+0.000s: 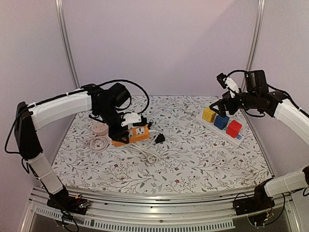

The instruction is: Insert the plug

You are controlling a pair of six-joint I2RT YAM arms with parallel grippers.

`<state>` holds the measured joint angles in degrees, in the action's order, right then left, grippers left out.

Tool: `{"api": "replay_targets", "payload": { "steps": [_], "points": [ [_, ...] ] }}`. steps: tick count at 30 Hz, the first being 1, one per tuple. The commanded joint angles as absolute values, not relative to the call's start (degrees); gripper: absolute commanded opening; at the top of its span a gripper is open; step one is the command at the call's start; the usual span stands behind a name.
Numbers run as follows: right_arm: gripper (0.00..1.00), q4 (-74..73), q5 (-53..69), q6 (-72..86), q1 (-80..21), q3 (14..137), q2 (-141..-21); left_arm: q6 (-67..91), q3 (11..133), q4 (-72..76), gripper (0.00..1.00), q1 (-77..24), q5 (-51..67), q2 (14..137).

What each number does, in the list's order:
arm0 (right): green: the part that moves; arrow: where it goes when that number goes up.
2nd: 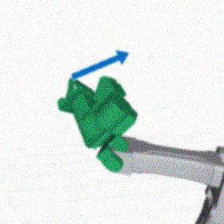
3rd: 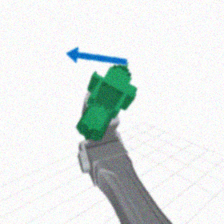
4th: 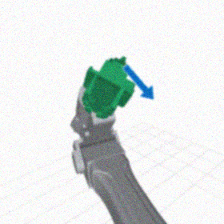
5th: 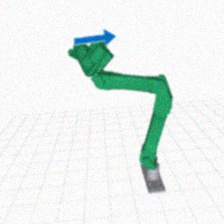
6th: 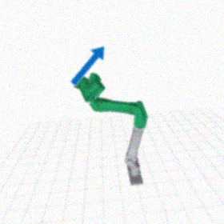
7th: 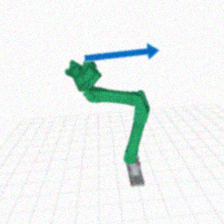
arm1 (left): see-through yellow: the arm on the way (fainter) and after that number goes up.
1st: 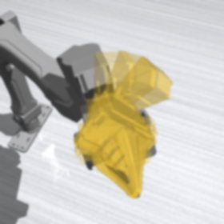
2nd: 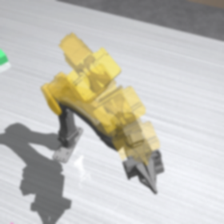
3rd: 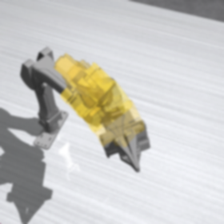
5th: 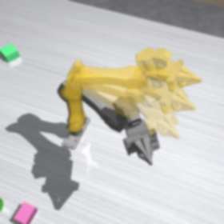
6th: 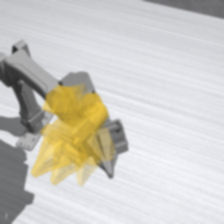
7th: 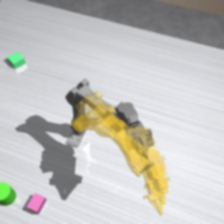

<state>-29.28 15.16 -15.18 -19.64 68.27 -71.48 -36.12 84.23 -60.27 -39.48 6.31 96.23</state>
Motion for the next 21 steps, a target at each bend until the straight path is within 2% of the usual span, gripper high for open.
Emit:
{"api": "replay_targets", "payload": {
  "steps": [1, 6, 12, 21],
  "points": [
    [0.99, -28.9, 15.3, -14.1, -20.2, 66.9, -69.3, -37.0, 85.5, -56.6, 0.0, -44.2, 7.4, 103.1],
    [0.99, -29.6, 15.4, -14.5, -20.3, 66.9, -69.0, -37.3, 83.7, -56.3, 0.0, -45.5, 6.1, 105.8],
    [0.99, -28.6, 16.4, -13.8, -20.7, 67.1, -70.0, -38.2, 80.8, -55.9, 0.0, -45.4, 7.5, 99.9],
    [0.99, -28.6, 16.4, -12.5, -24.1, 69.0, -72.4, -37.3, 90.6, -63.3, 0.0, -40.4, 11.0, 88.9]
  ]
}}
